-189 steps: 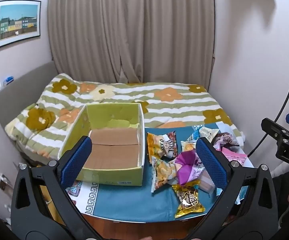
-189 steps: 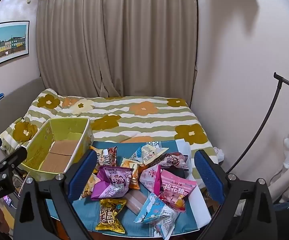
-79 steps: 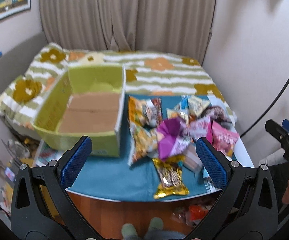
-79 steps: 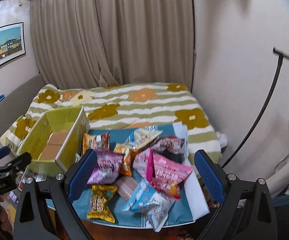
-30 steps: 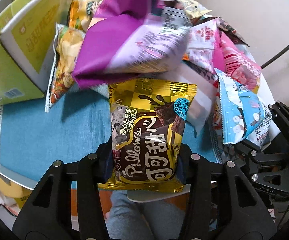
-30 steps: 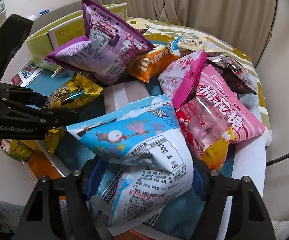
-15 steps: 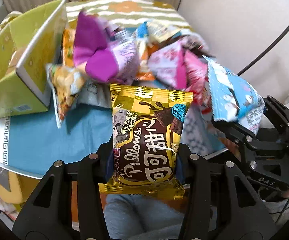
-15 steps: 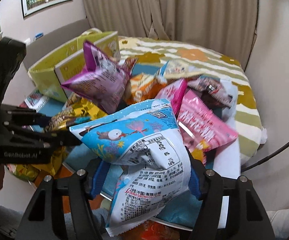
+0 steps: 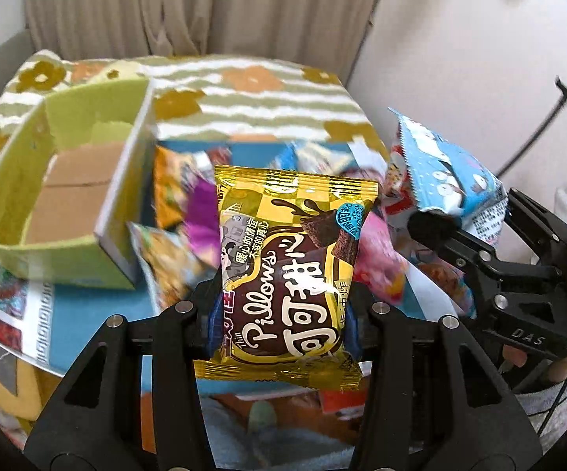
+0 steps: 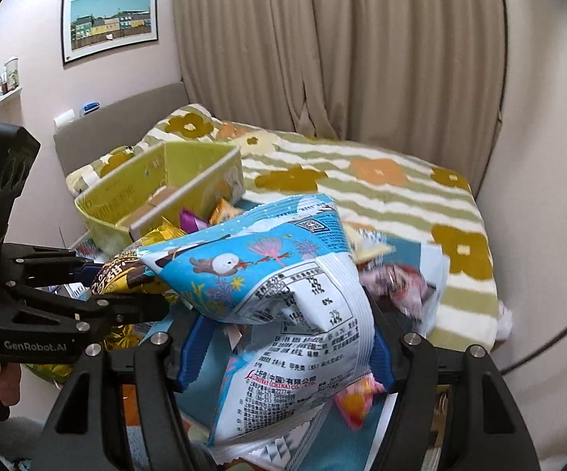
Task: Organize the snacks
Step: 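Carry the gold packet into the box and open the left tool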
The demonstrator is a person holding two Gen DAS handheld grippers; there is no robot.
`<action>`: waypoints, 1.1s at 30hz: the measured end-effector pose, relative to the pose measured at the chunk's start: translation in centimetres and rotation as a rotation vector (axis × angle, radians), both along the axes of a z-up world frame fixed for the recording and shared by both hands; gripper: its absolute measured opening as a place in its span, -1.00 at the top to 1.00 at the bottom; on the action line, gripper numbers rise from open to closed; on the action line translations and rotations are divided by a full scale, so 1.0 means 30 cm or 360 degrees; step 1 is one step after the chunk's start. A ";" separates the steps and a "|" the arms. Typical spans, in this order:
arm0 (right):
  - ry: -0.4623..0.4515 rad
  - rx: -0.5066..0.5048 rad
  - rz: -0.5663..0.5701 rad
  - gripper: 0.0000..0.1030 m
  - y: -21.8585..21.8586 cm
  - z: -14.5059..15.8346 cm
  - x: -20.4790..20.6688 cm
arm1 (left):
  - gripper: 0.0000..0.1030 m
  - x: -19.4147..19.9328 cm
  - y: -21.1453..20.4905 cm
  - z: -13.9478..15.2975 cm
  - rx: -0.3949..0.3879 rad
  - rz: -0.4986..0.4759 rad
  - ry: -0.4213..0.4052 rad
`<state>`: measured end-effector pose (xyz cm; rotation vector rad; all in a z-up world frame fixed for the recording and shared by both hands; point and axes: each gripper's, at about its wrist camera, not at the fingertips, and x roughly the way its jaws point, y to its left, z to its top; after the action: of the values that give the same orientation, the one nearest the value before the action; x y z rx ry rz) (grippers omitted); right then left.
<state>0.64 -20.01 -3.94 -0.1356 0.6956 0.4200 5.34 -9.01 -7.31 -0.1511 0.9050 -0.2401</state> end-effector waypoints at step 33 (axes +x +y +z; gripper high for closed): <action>0.0307 0.0097 -0.0104 -0.23 0.890 -0.008 0.835 | -0.45 0.930 0.960 -0.156 0.0208 0.0138 0.0180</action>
<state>25.68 6.68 -4.18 -0.0145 0.8739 0.3945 33.23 19.78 -11.99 -0.0835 1.0209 -0.0919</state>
